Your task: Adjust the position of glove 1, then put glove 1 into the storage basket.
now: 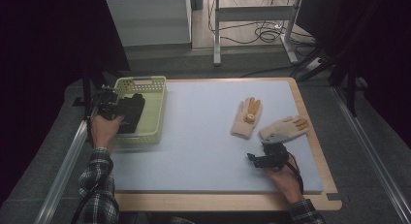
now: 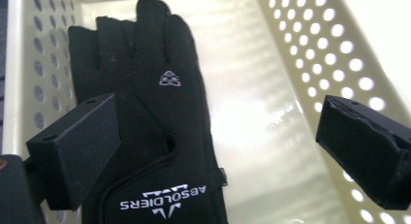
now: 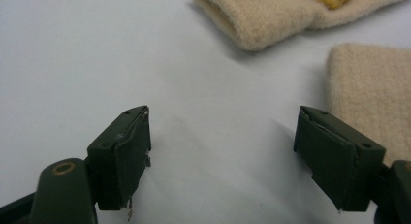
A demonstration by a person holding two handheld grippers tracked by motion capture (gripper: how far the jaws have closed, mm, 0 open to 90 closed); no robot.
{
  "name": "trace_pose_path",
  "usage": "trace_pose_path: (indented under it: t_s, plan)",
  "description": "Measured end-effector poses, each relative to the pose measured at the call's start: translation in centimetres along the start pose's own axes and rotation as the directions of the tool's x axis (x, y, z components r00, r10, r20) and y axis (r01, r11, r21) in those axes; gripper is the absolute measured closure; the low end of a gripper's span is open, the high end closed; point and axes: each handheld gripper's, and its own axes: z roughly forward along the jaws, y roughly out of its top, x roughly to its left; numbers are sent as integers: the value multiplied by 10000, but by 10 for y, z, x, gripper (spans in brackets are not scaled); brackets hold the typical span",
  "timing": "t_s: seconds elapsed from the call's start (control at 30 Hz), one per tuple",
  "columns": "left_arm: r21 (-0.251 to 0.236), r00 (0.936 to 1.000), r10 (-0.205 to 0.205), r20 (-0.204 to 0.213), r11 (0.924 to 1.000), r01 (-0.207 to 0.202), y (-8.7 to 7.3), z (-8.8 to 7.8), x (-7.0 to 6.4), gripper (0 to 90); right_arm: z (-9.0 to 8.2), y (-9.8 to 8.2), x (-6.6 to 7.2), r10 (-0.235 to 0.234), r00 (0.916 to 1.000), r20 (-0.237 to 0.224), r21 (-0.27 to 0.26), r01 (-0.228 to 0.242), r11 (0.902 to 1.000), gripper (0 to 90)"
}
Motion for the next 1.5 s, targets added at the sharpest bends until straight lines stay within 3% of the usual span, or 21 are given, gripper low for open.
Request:
trace_pose_path:
  t_s: [0.3,0.6,0.7,1.23,1.5]
  plan:
    - [-509,9964,711,452,9963,-687,-8,-14,-12,14,0,0,0,-8,10000,3,19,8,10000,204]
    - [-770,9857,1538,691,9859,-1484,-15,-25,-33,1,0,0,0,2,10000,7,25,-2,10000,204]
    - [-1065,9807,1582,1149,9835,-1461,-18,-31,-39,1,0,0,0,-1,10000,9,27,0,10000,204]
    - [-1324,9681,2042,1452,9737,-1855,-39,-30,-58,4,0,0,0,2,10000,20,32,-2,10000,204]
    - [-1579,9515,2581,1676,9597,-2325,-43,-33,-82,3,0,0,0,-8,10000,25,33,8,10000,204]
